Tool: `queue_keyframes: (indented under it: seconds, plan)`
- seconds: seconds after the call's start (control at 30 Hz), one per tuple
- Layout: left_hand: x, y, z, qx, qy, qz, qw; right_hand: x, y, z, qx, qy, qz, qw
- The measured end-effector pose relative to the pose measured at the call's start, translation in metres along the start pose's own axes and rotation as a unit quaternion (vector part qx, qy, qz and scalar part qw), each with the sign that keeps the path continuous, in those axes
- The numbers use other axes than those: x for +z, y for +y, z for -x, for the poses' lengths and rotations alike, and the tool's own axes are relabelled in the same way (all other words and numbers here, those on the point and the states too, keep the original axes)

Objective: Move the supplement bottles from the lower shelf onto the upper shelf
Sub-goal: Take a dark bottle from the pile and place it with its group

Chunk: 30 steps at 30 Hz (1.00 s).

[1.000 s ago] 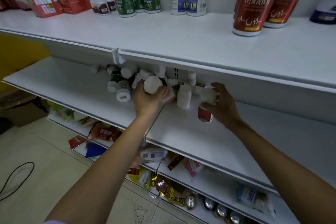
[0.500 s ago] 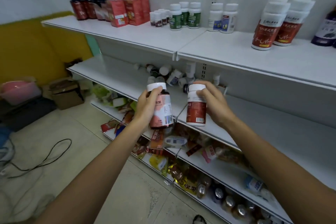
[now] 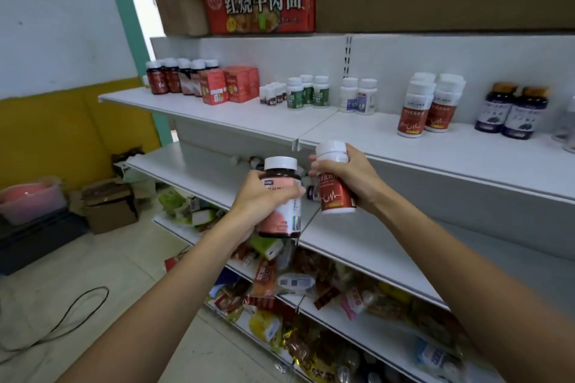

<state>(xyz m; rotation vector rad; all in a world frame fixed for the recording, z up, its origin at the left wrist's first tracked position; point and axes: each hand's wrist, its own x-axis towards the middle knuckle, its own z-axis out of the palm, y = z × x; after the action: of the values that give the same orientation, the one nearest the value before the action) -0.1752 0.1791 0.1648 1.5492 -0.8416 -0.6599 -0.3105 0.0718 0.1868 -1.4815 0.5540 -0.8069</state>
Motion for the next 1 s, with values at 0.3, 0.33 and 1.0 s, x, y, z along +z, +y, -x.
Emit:
queue_keyframes:
  seconds: [0.3,0.33,1.0]
  plan:
    - [0.026,0.021,0.000,0.081,-0.056,0.089,0.991,-0.043,-0.033,0.022,-0.104,0.081,0.133,0.982]
    - [0.032,0.022,0.000,0.077,-0.062,0.092,0.991,-0.049,-0.035,0.025,-0.105,0.089,0.129,0.982]
    - [0.139,0.064,-0.054,0.093,-0.188,0.127,0.969,-0.171,-0.055,0.011,-0.098,0.234,0.172,0.952]
